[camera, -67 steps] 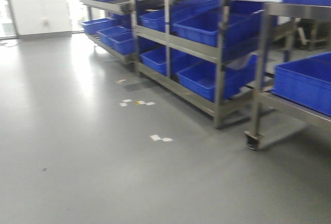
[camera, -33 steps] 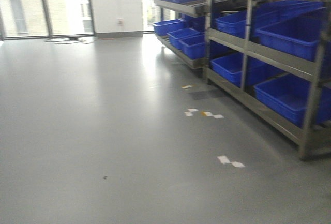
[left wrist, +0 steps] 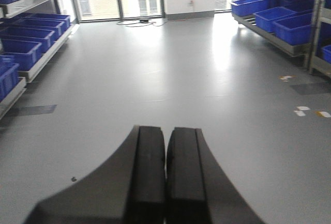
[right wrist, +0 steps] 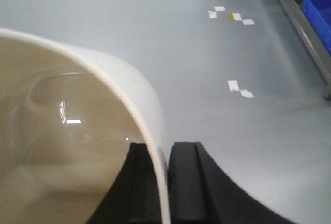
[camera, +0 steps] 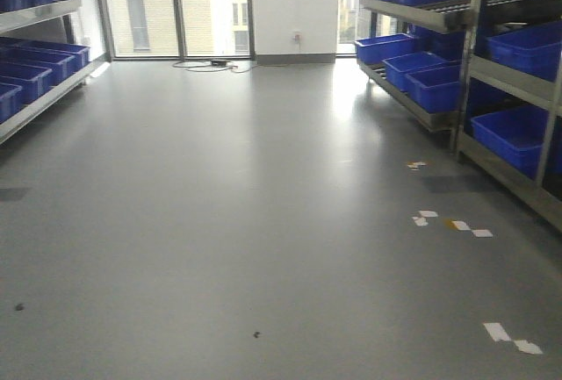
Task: Move white bin to right shelf second layer
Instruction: 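Drive toward the windows and turn toward the roller shelf rack, then approach the roller shelf rack with the bin held in the right gripper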
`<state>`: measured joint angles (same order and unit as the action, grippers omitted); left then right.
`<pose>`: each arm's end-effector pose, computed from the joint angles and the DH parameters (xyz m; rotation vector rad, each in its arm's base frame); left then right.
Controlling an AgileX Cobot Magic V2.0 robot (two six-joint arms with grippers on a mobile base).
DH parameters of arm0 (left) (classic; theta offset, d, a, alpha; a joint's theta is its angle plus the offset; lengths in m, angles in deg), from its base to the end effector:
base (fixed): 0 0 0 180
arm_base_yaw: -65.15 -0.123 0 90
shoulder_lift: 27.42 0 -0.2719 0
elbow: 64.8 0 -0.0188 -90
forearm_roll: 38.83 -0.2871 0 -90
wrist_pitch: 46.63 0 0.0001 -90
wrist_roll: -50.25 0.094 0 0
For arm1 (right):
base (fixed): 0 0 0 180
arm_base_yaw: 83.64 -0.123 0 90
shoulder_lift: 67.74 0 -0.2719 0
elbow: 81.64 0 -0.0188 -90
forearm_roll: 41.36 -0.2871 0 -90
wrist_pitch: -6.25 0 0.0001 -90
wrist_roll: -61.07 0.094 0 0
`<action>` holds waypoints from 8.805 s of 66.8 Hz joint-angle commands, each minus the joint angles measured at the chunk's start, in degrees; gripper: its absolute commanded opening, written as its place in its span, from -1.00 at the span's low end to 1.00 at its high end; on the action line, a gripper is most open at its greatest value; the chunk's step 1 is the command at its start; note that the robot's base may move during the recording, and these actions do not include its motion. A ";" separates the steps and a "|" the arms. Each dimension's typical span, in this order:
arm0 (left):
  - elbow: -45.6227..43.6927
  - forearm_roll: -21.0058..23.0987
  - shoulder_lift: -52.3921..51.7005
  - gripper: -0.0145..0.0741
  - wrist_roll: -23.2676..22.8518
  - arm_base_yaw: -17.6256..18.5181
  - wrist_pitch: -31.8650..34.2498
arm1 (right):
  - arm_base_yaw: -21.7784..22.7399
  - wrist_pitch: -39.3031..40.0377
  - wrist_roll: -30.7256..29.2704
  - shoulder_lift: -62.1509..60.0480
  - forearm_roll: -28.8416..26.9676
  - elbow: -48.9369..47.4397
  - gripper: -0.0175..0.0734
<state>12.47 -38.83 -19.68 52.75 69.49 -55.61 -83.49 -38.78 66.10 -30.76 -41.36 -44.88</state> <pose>0.1084 -0.0082 0.1967 0.0979 1.6376 -0.0246 0.1355 -0.0004 0.3397 0.0937 2.0712 0.0522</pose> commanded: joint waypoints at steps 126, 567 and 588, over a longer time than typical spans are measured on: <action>2.11 0.00 -0.92 -0.48 -0.30 0.32 4.64 | -0.01 4.91 -0.23 0.12 0.00 -1.54 -0.49; 2.11 0.00 -0.92 -0.48 -0.30 0.32 4.54 | -0.01 4.91 -0.23 0.12 0.00 -1.54 -0.49; 2.11 0.00 -0.92 -0.48 -0.30 0.32 4.54 | -0.01 4.91 -0.23 0.12 0.00 -1.54 -0.49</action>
<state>12.47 -38.83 -19.68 52.75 69.49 -55.64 -83.49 -38.78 66.10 -30.76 -41.36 -44.86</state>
